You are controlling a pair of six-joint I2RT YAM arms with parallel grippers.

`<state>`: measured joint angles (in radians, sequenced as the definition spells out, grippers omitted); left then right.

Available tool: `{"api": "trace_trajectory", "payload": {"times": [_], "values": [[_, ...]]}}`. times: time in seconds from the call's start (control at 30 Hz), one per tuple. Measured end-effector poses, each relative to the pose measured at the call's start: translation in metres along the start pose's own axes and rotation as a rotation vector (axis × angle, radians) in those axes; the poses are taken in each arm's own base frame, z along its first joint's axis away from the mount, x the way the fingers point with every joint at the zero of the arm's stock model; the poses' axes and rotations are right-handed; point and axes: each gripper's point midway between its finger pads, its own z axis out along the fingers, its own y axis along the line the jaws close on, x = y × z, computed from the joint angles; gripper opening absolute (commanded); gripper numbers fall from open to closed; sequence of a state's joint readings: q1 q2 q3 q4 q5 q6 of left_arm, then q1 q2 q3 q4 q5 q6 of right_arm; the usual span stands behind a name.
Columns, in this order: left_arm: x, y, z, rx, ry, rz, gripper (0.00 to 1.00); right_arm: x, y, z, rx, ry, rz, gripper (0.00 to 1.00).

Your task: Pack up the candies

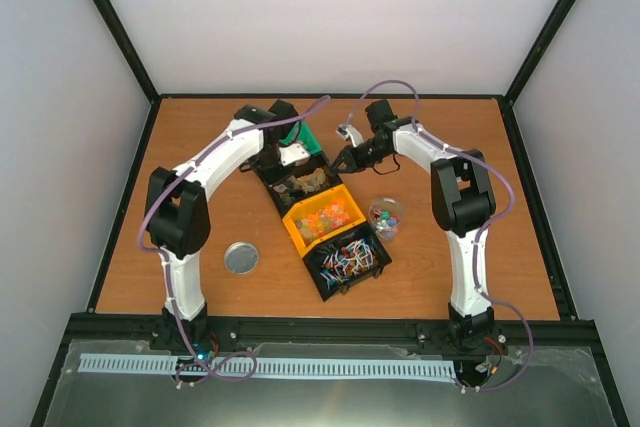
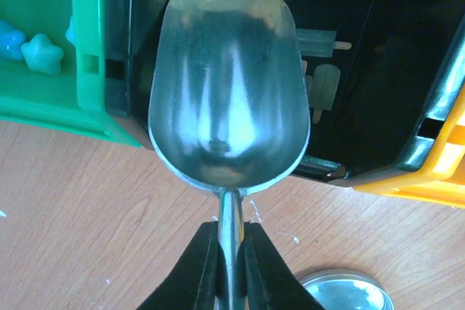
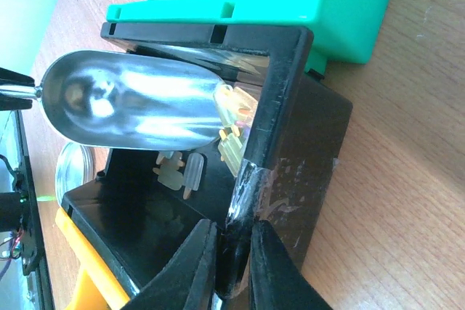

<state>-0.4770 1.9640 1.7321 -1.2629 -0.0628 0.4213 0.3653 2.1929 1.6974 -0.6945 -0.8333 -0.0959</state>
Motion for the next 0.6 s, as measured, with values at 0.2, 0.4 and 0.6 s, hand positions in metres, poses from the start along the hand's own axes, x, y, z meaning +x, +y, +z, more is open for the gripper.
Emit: {"api": "trace_trajectory", "payload": {"times": [0.2, 0.4, 0.6], "values": [[-0.023, -0.004, 0.014, 0.03, -0.14, 0.04, 0.01, 0.0, -0.002, -0.002, 0.013, 0.002, 0.011, 0.03], [-0.027, -0.001, 0.022, 0.074, -0.224, 0.037, 0.01, -0.003, -0.007, -0.006, 0.038, -0.002, 0.017, 0.03], [-0.038, -0.006, 0.031, 0.169, -0.326, 0.02, 0.01, -0.007, -0.016, -0.012, 0.073, -0.016, 0.021, 0.03]]}}
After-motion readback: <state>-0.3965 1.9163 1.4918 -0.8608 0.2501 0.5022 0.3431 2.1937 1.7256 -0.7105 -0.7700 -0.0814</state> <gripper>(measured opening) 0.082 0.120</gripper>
